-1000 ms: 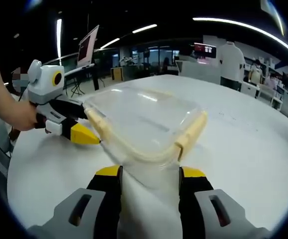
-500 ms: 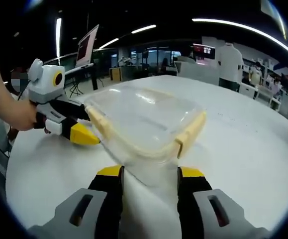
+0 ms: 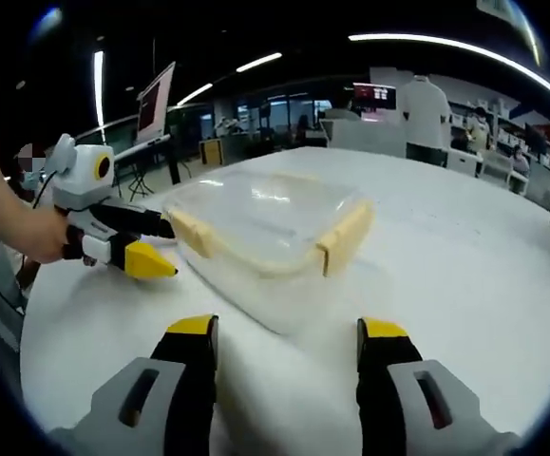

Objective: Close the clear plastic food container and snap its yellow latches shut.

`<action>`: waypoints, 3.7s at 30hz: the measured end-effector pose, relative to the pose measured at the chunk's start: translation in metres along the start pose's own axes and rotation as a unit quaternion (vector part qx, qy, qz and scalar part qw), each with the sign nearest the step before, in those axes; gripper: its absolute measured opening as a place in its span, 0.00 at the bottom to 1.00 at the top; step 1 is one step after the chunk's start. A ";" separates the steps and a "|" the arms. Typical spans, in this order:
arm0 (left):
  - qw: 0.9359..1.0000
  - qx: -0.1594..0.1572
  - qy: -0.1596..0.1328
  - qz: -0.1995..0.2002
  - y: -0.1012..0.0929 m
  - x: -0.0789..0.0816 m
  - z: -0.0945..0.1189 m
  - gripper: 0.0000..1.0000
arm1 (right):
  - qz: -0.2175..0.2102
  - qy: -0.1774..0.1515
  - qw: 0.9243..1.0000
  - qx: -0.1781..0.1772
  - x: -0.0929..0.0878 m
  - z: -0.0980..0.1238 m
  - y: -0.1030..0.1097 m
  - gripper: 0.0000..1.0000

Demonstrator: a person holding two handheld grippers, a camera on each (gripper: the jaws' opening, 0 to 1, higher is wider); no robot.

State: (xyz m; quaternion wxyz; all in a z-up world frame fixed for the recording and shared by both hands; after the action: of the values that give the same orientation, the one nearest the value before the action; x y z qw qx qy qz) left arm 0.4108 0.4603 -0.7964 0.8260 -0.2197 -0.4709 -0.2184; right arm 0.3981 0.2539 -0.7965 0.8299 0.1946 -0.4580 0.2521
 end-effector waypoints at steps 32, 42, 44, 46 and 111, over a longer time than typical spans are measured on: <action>0.992 0.028 -0.049 0.109 0.001 -0.008 0.096 0.99 | -0.111 -0.065 0.991 -0.022 -0.011 0.089 0.011 1.00; 0.989 0.056 -0.057 0.123 0.014 -0.015 0.151 0.98 | -0.144 -0.073 0.986 -0.047 -0.018 0.139 0.005 0.96; 0.988 0.065 -0.056 0.131 0.017 -0.018 0.164 0.97 | -0.144 -0.075 0.986 -0.049 -0.020 0.149 0.005 0.95; 0.984 0.074 -0.064 0.148 0.018 -0.022 0.177 0.96 | -0.147 -0.074 0.985 -0.050 -0.023 0.159 0.007 0.94; 0.986 0.090 -0.060 0.125 -0.070 -0.067 0.263 0.72 | -0.082 -0.056 0.995 0.006 -0.053 0.231 0.123 0.70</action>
State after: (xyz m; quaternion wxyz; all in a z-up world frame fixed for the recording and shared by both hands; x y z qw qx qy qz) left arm 0.1605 0.5639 -0.7232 0.8335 -0.2143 -0.5062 -0.0560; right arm 0.1474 0.2112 -0.7144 0.8194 0.2502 -0.4852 0.1749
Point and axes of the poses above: the point that each gripper's makers call its tool centre point, and the gripper's own axes: z roughly backward along the fingers, y roughly to its left, x roughly out of its top, the point moved 6 cm from there along z, roughly backward along the fingers, and after that the axes turned 2 degrees about y, right-handed, at the moved point
